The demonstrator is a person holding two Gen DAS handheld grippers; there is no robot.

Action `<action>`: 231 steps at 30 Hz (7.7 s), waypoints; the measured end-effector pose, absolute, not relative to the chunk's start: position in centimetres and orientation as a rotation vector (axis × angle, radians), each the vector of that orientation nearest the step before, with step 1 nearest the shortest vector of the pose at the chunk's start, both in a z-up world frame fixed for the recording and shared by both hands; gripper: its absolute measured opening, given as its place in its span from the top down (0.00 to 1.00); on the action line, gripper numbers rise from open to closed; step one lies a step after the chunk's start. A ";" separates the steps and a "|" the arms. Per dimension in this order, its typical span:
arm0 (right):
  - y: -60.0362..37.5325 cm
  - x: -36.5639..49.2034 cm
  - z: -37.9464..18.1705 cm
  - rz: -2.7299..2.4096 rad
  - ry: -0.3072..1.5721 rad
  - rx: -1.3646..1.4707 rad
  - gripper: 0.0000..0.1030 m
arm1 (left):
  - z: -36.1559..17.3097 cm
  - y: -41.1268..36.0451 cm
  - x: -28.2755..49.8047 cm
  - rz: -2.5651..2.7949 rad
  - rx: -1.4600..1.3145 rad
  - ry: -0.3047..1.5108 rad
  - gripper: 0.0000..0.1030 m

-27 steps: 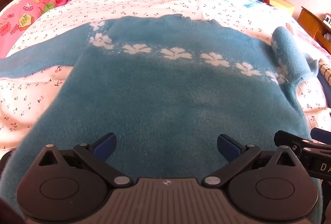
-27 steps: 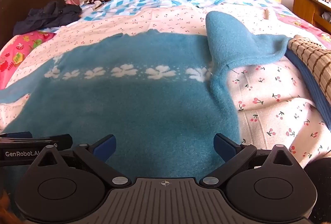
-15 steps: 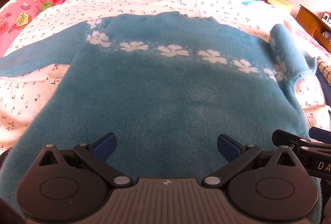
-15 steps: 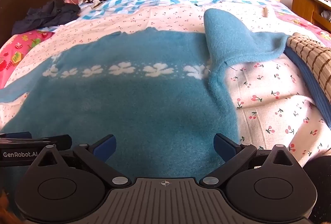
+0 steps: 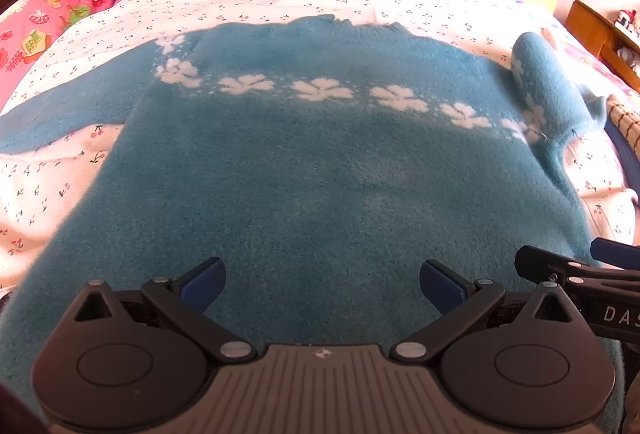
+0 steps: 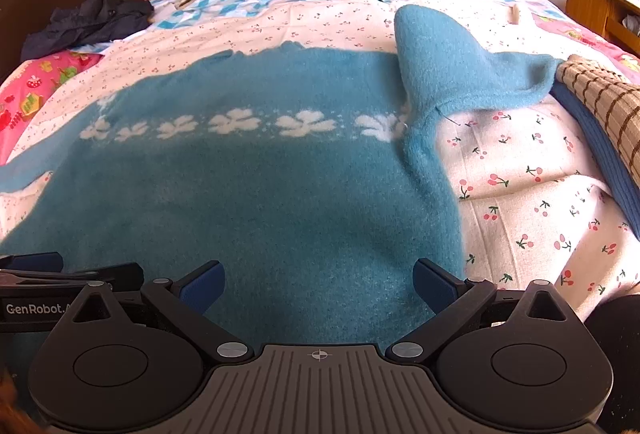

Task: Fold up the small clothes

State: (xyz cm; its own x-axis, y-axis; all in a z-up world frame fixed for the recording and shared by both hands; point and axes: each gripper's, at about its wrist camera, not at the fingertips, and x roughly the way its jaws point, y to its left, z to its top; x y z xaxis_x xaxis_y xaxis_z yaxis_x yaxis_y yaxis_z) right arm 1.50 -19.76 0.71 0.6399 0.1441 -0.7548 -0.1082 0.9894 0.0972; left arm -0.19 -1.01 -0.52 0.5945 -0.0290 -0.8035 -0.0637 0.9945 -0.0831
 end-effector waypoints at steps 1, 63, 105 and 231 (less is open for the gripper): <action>-19.8 1.5 0.7 0.143 0.866 0.044 0.03 | -0.5 -1.1 -0.2 0.020 -0.103 0.934 0.00; -19.4 0.9 1.6 0.113 0.778 -0.040 0.03 | 0.1 -1.9 -0.9 0.030 -0.060 0.869 0.00; -19.7 0.8 1.0 0.151 0.790 -0.024 0.07 | -2.0 -2.7 0.0 0.014 -0.002 0.989 0.00; -3.7 18.2 2.4 0.747 0.854 -0.107 0.71 | 3.0 5.7 -0.1 0.036 -0.288 0.599 0.00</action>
State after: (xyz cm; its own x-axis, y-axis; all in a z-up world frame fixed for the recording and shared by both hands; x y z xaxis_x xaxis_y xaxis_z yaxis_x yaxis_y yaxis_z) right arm 18.18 -3.72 2.41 0.4234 0.5543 -0.7166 -0.6363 0.7450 0.2003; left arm -0.13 5.67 2.97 0.8265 -0.0499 -0.5607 -0.1163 0.9595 -0.2568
